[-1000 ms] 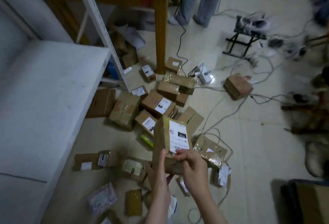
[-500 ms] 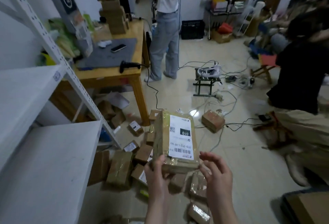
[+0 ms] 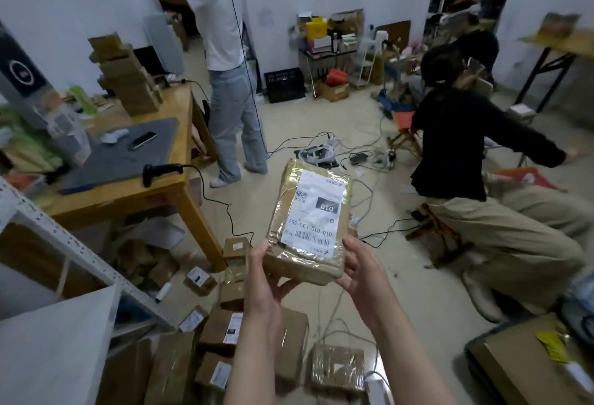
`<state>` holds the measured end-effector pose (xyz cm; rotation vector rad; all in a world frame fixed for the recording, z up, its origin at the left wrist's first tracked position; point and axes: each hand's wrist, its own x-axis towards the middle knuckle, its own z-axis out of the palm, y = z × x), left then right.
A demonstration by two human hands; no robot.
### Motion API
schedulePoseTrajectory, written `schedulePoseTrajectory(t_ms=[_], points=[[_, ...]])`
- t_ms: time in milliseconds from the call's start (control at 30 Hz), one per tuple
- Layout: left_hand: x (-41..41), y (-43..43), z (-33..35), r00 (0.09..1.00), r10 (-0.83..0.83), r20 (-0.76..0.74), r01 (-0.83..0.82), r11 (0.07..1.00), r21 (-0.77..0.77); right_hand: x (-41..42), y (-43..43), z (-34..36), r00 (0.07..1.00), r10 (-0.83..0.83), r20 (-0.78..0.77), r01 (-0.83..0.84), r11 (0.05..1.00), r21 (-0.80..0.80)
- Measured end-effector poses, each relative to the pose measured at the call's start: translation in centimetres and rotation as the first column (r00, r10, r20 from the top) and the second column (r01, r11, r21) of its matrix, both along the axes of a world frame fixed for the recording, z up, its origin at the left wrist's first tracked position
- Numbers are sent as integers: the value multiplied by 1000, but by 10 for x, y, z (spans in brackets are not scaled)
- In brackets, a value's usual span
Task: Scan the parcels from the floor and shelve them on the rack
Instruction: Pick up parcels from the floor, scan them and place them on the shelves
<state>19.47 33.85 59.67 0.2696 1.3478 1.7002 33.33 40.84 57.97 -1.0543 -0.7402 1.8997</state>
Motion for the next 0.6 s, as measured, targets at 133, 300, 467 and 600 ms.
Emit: schedulePoseTrajectory(t_ms=[133,300,467,600], points=[[29,58,13,999,28,-47,-29,999,-19,35,68,12,998,55,-44,-54,998,15],[84,123,32,991,114,-74,-118,992,-50,90,154,32,969,246,12,-247,968,40],[120,162,44,976,168,-139,-181,979,-89,125,206,35,919,394,-19,-394,919,20],[124,185,58,966,223,-128,-238,964,-117,125,218,38,888,452,-85,-454,891,-6]])
